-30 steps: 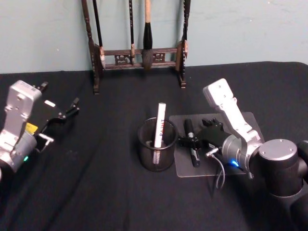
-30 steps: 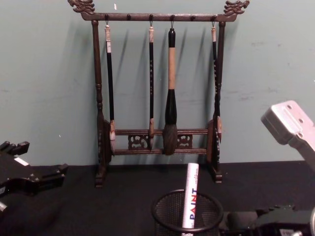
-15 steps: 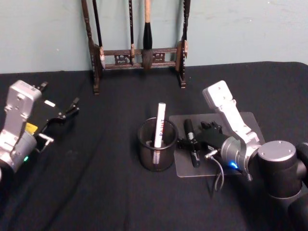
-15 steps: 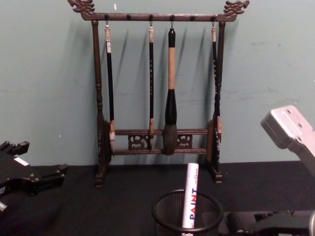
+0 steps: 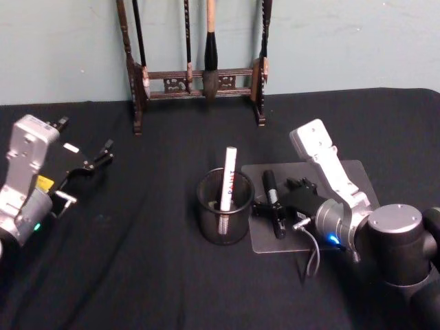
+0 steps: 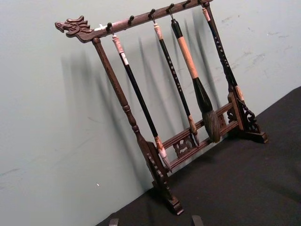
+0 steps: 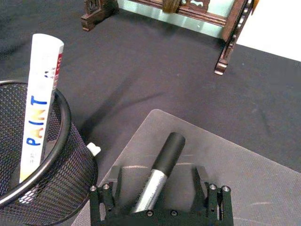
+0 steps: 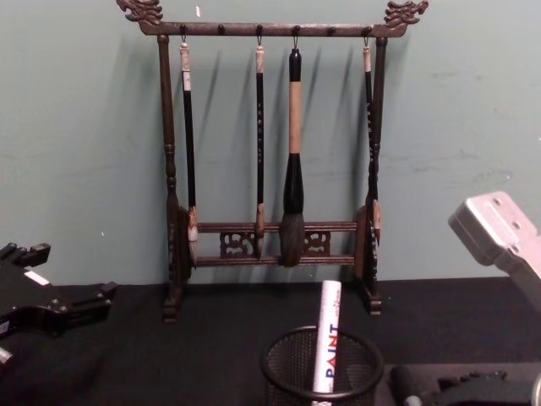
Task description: Pick up the water-based marker from the table and place it into the pen holder.
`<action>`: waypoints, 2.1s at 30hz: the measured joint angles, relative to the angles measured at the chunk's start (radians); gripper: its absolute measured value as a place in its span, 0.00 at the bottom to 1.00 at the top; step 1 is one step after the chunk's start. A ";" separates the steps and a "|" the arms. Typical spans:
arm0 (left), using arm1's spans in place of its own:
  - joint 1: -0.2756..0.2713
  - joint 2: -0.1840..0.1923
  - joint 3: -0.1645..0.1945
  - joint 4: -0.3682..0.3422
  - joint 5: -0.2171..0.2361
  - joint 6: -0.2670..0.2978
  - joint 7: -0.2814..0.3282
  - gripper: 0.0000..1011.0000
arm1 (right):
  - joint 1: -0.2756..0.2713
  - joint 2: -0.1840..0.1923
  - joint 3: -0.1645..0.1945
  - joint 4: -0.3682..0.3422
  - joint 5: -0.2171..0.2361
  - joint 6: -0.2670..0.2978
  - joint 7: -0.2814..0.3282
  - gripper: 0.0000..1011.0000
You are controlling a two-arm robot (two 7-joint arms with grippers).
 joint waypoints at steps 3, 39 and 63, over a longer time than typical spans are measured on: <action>0.000 0.000 0.000 0.000 0.000 0.000 0.000 0.99 | -0.002 -0.002 0.002 0.000 -0.002 0.000 0.002 0.99; 0.000 0.000 0.000 0.000 0.000 0.000 0.000 0.99 | -0.002 -0.003 0.003 0.000 -0.004 -0.001 0.003 0.44; 0.000 0.000 0.000 0.000 0.000 0.000 0.000 0.99 | -0.012 -0.002 0.026 -0.023 0.021 -0.053 0.018 0.19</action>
